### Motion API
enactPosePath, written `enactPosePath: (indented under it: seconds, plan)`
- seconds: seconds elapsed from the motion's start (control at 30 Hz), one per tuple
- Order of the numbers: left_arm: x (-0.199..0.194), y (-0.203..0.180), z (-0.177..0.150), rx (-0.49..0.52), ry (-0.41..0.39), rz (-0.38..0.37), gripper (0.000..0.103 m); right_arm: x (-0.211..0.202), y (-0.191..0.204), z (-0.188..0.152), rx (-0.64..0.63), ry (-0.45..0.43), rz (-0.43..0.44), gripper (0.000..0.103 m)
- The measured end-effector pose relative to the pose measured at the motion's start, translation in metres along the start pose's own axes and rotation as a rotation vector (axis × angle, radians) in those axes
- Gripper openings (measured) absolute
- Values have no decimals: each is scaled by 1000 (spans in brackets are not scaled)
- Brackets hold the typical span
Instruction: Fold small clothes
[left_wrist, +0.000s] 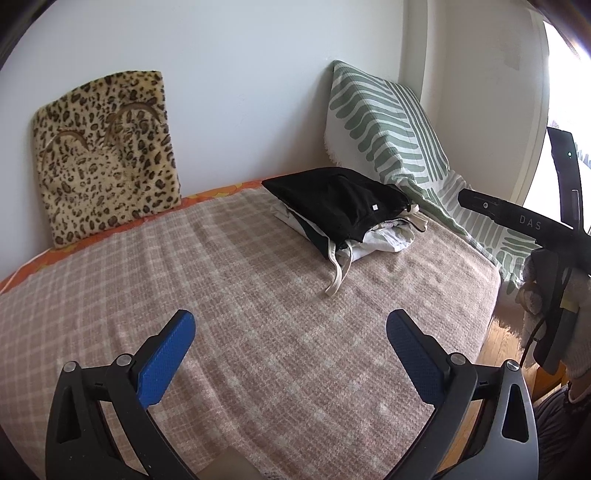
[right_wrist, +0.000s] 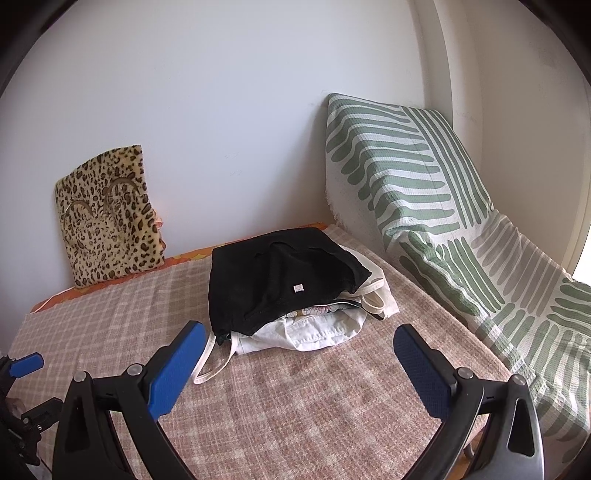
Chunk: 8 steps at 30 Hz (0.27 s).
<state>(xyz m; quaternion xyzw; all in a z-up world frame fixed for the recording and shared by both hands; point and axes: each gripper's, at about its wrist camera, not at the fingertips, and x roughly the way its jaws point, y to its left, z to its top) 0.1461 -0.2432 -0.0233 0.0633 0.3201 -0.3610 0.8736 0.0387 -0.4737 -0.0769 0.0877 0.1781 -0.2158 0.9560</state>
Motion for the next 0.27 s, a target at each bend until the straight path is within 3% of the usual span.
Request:
enactPosePath:
  seconds: [0.27]
  plan:
    - [1, -1, -1, -4, 5, 3, 103, 0, 0, 0, 2, 1, 3, 103]
